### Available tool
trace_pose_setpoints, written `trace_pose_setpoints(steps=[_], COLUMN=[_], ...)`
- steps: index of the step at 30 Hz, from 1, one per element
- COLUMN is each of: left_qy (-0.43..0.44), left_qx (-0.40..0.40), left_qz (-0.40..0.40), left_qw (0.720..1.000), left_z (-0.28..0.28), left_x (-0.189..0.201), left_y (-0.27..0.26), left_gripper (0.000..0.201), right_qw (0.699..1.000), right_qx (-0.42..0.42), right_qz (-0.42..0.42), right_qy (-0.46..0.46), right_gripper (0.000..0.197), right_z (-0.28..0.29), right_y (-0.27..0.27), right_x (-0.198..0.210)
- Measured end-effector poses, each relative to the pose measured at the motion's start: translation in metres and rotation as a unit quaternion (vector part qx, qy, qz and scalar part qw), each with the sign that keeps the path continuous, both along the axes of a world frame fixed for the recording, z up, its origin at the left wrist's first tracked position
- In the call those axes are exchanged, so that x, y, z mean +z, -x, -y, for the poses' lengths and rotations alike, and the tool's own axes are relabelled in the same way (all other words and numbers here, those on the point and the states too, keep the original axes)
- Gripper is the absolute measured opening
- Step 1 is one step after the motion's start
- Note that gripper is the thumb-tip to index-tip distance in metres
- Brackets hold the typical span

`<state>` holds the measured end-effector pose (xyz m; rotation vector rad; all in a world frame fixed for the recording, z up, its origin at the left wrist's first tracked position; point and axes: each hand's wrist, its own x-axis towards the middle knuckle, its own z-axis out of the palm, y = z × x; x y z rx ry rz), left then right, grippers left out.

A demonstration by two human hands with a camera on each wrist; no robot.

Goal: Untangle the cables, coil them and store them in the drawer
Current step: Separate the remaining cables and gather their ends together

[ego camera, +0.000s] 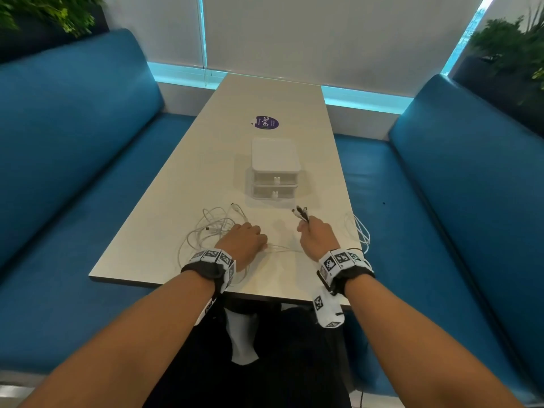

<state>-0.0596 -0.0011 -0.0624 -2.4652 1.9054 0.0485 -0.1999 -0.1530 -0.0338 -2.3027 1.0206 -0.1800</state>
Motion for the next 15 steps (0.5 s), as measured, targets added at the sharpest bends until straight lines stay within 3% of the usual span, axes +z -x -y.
trace_pose_setpoints(steps=[4,15], left_qy=[0.019,0.028], left_qx=[0.013,0.019], left_qz=[-0.007,-0.004], left_qw=[1.000,0.999], left_z=[0.011,0.011], left_x=[-0.004,-0.005], left_y=[0.016,0.017], left_gripper=[0.021,0.019], right_qw=[0.999,0.991], right_qx=[0.024,0.114], right_qz=[0.041,-0.071], right_qy=[-0.025,-0.019], right_gripper=[0.029,0.028], right_z=[-0.025,-0.032], right_y=[-0.009,-0.004], right_x=[-0.001,-0.014])
